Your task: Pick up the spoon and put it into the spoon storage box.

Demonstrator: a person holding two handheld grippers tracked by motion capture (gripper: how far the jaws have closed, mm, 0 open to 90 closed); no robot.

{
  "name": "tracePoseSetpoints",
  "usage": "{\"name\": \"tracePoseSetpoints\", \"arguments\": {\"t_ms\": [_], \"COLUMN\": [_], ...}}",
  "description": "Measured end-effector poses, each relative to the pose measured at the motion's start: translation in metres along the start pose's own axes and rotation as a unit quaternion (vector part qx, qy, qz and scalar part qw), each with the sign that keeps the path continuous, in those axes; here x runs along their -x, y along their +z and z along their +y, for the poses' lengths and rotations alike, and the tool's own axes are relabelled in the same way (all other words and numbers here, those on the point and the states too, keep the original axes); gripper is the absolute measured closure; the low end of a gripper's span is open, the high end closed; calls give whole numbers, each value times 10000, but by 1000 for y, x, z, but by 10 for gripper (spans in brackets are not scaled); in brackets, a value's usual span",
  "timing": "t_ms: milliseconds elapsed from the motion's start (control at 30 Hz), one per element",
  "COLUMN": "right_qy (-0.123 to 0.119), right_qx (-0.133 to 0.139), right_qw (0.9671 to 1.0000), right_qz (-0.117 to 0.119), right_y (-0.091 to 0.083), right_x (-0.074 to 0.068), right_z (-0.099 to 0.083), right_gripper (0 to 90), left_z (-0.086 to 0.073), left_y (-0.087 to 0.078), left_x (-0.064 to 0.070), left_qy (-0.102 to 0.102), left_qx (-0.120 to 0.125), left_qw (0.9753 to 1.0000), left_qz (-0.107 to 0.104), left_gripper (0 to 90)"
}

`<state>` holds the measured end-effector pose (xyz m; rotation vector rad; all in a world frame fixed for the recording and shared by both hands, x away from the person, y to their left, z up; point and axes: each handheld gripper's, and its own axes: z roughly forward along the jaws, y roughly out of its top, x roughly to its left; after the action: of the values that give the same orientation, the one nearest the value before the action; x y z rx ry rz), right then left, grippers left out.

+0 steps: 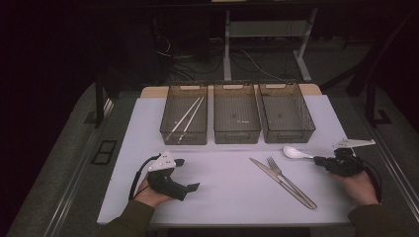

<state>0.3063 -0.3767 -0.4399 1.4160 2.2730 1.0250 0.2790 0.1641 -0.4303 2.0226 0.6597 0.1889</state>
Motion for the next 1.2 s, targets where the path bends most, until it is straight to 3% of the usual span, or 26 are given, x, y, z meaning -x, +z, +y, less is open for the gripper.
{"name": "tracePoseSetpoints", "arguments": {"t_ms": [167, 300, 433, 900, 1200], "right_qy": [52, 18, -47, -232, -215], "right_qx": [276, 447, 475, 439, 228], "right_qw": [9990, 9980, 9976, 9969, 9976], "right_qz": [336, 450, 497, 608, 616], "right_y": [-9, -11, -5, 25, 43], "right_x": [-5, -7, -9, -17, -17], "right_z": [7, 15, 24, 52, 55], "right_gripper": [676, 528, 480, 440, 441], "left_z": [0, 0, 0, 0, 0], "left_y": [0, 1, 2, 2, 2], "left_x": [0, 0, 1, 1, 1], "left_qy": [-8, -9, -30, -5, 13], "left_qx": [3, -41, -27, 5, -5], "left_qw": [10000, 10000, 10000, 10000, 10000], "left_qz": [-15, -39, -33, -62, -79], "left_gripper": [0, 0, 0, 0, 0]}}
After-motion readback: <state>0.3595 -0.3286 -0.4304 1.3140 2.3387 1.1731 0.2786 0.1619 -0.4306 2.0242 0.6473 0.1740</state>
